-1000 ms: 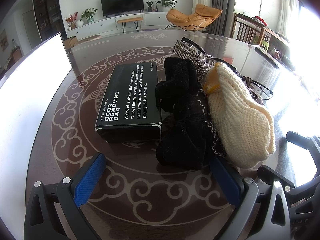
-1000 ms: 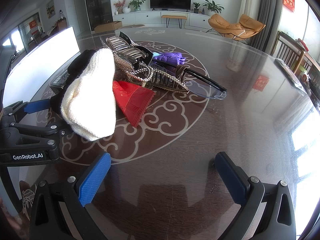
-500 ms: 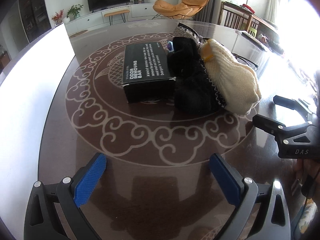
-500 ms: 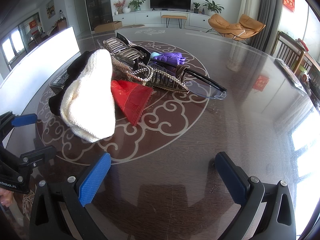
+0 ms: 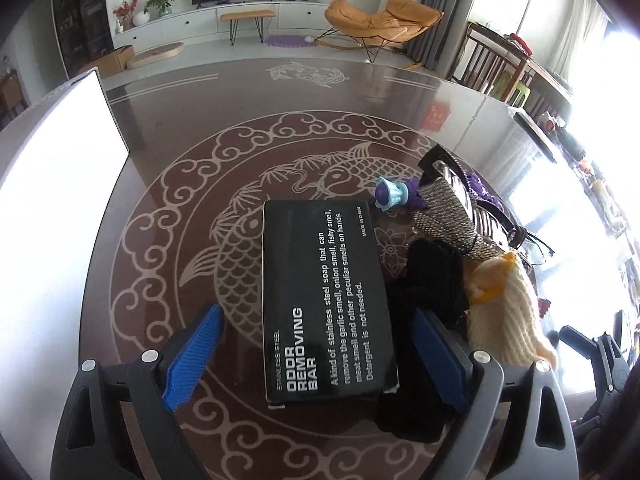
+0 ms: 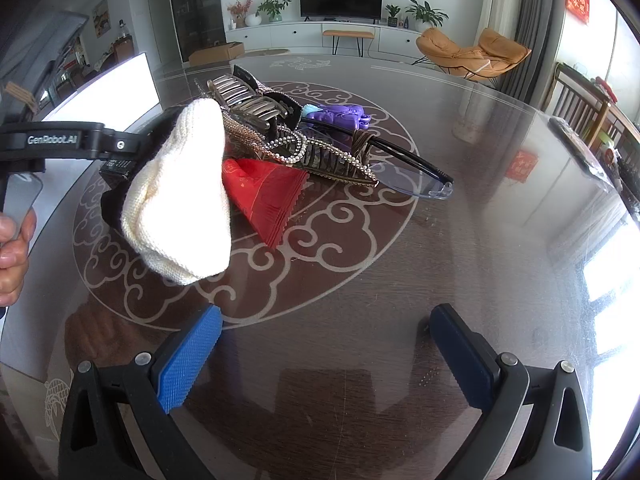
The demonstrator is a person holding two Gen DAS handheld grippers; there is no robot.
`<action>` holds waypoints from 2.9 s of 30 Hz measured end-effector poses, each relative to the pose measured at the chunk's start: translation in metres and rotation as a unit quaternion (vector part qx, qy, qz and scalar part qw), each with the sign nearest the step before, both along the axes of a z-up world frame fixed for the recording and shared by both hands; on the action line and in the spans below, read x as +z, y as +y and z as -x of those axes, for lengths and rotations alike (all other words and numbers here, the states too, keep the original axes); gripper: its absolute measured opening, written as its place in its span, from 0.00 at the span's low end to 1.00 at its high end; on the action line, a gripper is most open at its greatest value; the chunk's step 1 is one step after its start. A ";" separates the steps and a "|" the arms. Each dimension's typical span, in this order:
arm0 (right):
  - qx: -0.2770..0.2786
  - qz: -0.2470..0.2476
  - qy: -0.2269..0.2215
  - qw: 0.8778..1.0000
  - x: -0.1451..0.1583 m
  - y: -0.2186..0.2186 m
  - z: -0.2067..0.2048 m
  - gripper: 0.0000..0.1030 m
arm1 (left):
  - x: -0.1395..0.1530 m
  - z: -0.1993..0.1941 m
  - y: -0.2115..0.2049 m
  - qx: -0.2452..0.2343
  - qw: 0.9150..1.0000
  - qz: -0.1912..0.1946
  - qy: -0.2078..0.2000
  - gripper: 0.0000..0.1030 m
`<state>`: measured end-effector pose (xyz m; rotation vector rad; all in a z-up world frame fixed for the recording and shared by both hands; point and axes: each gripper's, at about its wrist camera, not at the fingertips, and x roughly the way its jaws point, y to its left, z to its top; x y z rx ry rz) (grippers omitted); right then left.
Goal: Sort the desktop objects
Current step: 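Grasp the black ODOR REMOVING BAR box with the left tool and lift, then carry the black box toward the bin with the left tool while the right tool grasps a black glove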
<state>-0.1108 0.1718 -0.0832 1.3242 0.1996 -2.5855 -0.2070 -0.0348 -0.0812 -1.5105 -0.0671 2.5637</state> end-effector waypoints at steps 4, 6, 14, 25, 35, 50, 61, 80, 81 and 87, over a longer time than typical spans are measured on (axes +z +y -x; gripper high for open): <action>0.000 0.000 0.000 1.000 0.000 0.000 0.000 1.00 | -0.008 0.014 -0.006 0.026 1.000 -0.014 -0.009 0.91; 0.000 0.000 0.000 1.000 0.000 0.000 0.000 1.00 | -0.008 0.012 -0.004 0.016 1.000 -0.004 -0.002 0.76; 0.000 0.000 0.000 1.000 0.000 0.000 0.000 1.00 | -0.007 -0.055 -0.021 0.012 1.000 0.019 0.017 0.56; 0.022 -0.008 -0.030 0.999 0.002 -0.003 0.005 1.00 | -0.012 -0.145 -0.040 0.027 0.997 0.040 0.060 0.57; 0.116 0.016 0.014 0.993 0.051 -0.084 0.001 0.72 | -0.011 -0.145 -0.036 0.033 0.995 0.049 0.076 0.57; -0.007 0.246 -0.125 0.961 -0.002 0.063 -0.046 0.75 | -0.011 -0.151 -0.039 0.008 0.997 0.017 0.070 0.80; 0.161 0.045 -0.042 0.985 0.040 0.023 -0.108 0.75 | -0.011 -0.167 -0.042 -0.010 0.997 0.023 0.068 0.87; 0.236 0.008 -0.075 0.969 0.056 -0.060 -0.081 0.30 | 0.046 -0.196 -0.083 0.019 0.992 -0.096 0.085 0.56; 0.233 0.022 -0.068 0.970 0.069 -0.063 -0.080 0.30 | 0.060 -0.199 -0.090 0.023 0.989 -0.113 0.095 0.56; 0.249 0.124 -0.034 0.960 0.144 -0.134 -0.059 0.30 | 0.143 -0.220 -0.165 0.061 0.979 -0.110 0.163 0.56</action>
